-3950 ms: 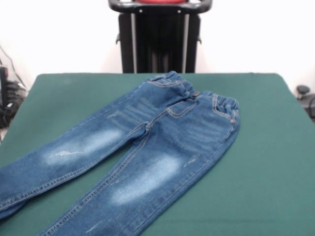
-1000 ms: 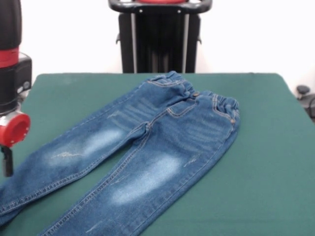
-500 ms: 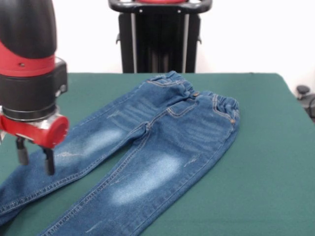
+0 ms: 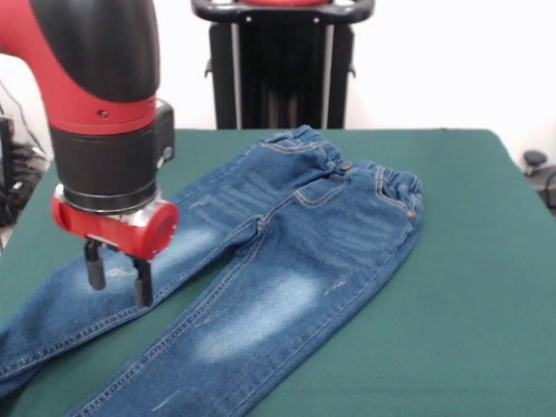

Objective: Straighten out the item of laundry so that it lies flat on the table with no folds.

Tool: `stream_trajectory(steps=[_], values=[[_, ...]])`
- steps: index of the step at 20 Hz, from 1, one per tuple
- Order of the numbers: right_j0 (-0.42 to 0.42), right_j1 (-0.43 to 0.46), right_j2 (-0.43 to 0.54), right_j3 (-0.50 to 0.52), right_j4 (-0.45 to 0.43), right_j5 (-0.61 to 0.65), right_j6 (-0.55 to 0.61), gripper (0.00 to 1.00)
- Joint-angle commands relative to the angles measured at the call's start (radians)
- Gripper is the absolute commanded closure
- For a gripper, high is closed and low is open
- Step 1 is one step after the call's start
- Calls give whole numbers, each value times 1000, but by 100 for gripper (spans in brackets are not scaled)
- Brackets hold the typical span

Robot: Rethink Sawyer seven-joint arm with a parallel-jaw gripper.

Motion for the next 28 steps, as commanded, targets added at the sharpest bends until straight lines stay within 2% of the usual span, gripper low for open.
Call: stream_trajectory(steps=[1,14,28], values=[[92,-29,-48,172,104,142,379,0],[145,-62,-72,305,184,95,420,0],[151,-23,-49,365,233,75,438,0]])
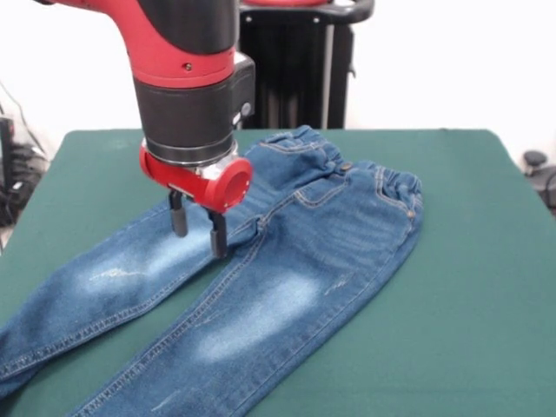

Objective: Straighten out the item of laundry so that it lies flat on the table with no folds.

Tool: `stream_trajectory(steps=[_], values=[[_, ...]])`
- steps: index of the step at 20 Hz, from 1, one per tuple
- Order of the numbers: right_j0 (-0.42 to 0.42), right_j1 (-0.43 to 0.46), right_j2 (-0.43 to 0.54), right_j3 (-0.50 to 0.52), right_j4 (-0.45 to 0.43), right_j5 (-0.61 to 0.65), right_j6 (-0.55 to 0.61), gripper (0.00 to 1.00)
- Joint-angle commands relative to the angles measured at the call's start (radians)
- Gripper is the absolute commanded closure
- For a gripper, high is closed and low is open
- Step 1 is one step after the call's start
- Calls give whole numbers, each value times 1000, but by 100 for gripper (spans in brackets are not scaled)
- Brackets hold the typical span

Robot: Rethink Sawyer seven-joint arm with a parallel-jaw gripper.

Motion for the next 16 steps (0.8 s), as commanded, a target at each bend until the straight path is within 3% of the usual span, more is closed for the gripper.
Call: stream_trajectory(steps=[1,16], values=[[47,63,37,183,77,63,284,0],[140,-73,-45,264,130,166,340,0]])
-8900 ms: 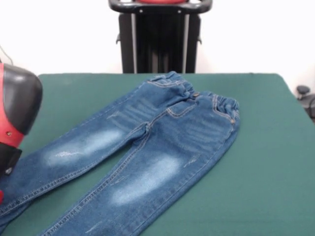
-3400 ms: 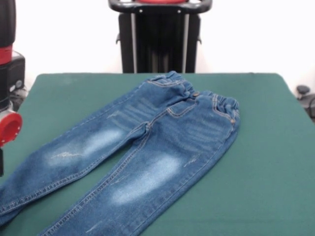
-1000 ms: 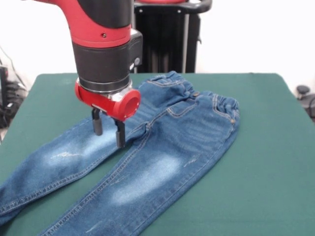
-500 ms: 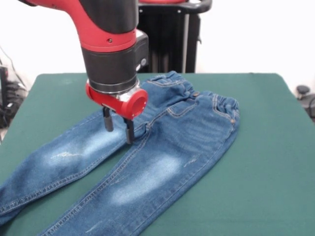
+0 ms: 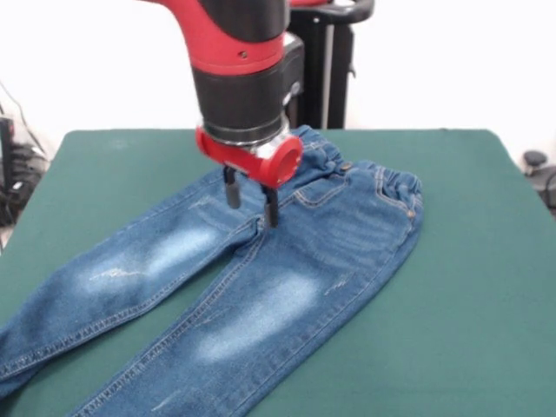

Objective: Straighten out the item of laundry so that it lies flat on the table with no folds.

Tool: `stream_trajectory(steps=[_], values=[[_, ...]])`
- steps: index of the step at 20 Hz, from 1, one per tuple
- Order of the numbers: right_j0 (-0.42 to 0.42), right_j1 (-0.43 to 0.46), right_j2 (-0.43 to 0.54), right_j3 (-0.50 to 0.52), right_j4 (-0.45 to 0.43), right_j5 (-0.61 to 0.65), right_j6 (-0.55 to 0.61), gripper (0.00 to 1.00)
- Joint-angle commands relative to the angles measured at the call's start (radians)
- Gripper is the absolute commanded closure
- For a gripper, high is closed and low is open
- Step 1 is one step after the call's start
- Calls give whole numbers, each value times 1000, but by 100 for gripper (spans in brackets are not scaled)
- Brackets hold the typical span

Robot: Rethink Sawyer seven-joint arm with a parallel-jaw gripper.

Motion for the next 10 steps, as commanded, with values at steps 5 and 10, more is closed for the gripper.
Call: stream_trajectory(steps=[5,10], values=[[70,-39,-15,210,53,67,297,0],[51,-14,6,272,37,-45,246,0]])
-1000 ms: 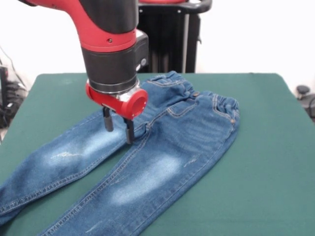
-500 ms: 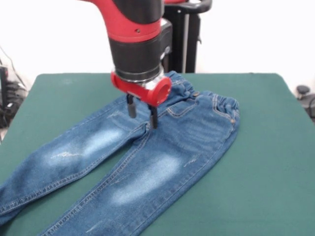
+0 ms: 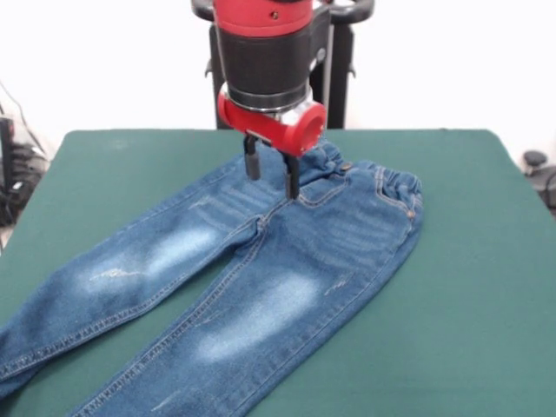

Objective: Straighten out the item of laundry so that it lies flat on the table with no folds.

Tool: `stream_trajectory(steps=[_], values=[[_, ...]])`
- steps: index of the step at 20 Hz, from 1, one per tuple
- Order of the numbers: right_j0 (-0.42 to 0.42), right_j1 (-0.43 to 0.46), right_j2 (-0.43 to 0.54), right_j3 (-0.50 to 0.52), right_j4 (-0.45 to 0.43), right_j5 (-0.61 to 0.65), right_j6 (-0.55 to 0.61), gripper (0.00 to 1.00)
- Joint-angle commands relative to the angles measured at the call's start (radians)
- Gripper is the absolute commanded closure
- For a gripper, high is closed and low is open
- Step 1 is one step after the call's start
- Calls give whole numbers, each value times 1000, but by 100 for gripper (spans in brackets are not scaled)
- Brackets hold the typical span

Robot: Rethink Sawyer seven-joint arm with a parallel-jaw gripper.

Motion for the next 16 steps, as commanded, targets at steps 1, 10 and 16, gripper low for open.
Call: stream_trajectory(steps=[1,10,16], values=[[10,53,30,212,25,-69,220,0],[-25,170,60,204,-25,-214,155,0],[-60,317,103,129,-23,-280,109,0]])
